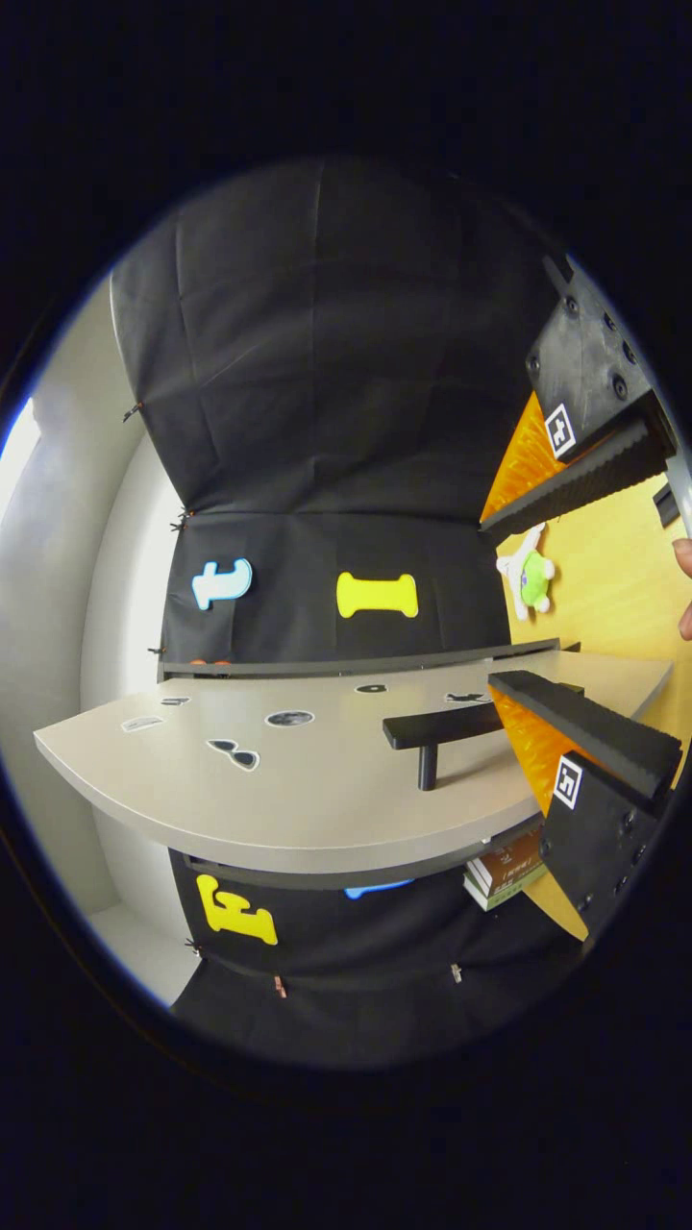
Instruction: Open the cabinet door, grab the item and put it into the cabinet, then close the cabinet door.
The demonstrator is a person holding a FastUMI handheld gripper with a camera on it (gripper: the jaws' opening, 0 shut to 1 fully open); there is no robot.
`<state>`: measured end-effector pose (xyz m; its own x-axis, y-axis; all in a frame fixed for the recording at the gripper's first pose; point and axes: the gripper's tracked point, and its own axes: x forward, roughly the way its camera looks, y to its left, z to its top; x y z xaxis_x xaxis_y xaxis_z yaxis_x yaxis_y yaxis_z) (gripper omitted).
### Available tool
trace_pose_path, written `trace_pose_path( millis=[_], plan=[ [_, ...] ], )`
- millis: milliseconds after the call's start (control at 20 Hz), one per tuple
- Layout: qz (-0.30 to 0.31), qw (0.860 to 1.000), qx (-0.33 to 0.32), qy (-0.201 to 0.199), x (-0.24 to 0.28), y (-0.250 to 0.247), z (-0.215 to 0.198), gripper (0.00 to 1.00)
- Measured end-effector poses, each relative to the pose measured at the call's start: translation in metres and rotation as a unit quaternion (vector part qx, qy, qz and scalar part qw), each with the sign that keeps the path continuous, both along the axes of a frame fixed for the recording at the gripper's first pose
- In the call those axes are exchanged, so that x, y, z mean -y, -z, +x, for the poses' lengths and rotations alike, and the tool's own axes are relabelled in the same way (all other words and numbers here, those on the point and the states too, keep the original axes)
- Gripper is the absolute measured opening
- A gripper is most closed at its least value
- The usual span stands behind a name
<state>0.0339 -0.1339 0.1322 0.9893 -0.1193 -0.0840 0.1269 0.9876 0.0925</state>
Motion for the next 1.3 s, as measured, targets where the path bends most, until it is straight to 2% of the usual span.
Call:
trace_pose_path(
  millis=[200, 400, 750, 1050, 1300],
  plan=[
    [0.006, 1.000, 0.001, -0.027, -0.038, 0.001, 0.003, 0.96],
    [0.015, 0.997, 0.004, -0.075, -0.091, 0.002, 0.016, 0.96],
    [0.012, 0.989, 0.000, -0.149, -0.195, 0.011, 0.063, 0.97],
    [-0.013, 0.986, 0.012, -0.168, -0.236, 0.011, 0.076, 0.96],
    [-0.043, 0.985, 0.028, -0.164, -0.235, 0.009, 0.077, 0.98]
  ],
)
